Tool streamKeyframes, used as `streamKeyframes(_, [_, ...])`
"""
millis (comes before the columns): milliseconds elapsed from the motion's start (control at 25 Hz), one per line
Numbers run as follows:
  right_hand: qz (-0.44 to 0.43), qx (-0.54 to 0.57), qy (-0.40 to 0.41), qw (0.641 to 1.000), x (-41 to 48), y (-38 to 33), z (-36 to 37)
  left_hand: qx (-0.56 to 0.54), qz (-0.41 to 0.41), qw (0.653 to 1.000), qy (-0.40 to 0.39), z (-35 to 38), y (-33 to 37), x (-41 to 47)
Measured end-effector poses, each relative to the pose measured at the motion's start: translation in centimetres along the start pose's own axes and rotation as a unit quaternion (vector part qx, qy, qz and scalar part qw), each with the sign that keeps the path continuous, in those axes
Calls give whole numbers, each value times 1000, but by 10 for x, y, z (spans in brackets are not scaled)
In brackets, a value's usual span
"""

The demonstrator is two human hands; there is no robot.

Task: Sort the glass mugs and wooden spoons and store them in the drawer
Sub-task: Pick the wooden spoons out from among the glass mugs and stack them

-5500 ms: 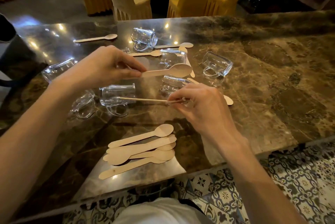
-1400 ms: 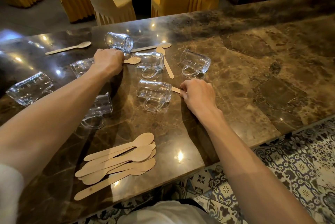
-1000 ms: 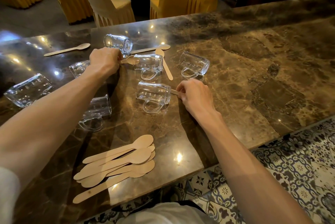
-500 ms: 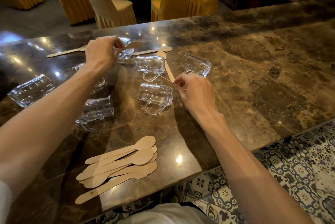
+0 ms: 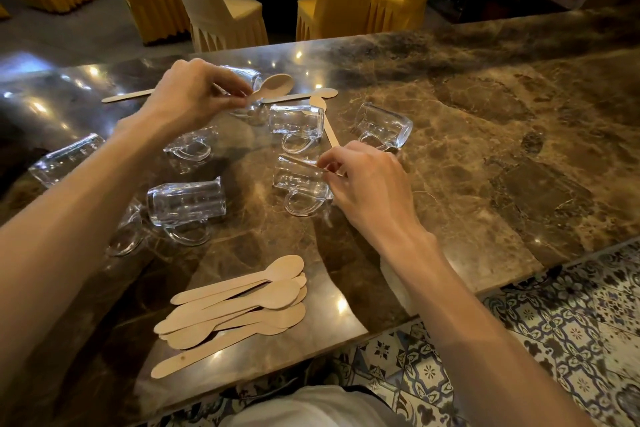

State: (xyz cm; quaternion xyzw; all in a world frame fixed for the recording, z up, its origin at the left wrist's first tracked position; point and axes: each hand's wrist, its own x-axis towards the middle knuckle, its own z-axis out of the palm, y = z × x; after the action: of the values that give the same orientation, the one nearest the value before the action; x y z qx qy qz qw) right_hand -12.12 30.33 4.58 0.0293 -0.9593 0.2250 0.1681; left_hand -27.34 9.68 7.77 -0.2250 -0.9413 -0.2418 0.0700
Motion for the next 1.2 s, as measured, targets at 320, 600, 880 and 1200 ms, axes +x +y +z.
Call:
streamKeyframes(320, [-77, 1, -1, 997, -18, -37, -7, -39, 53, 989, -134, -23, 29, -25])
streamKeyframes(600, [-134, 11, -14, 991, -39, -64, -2, -114, 77, 958, -253, -21, 32, -65])
streamKeyframes(880, [-179, 2, -35, 983, -62, -72, 19, -115, 74, 944, -301, 2, 23, -93])
streamKeyframes(1200, [-182, -25, -75, 980, -82, -70, 40, -78, 59, 946, -311, 22, 12, -119])
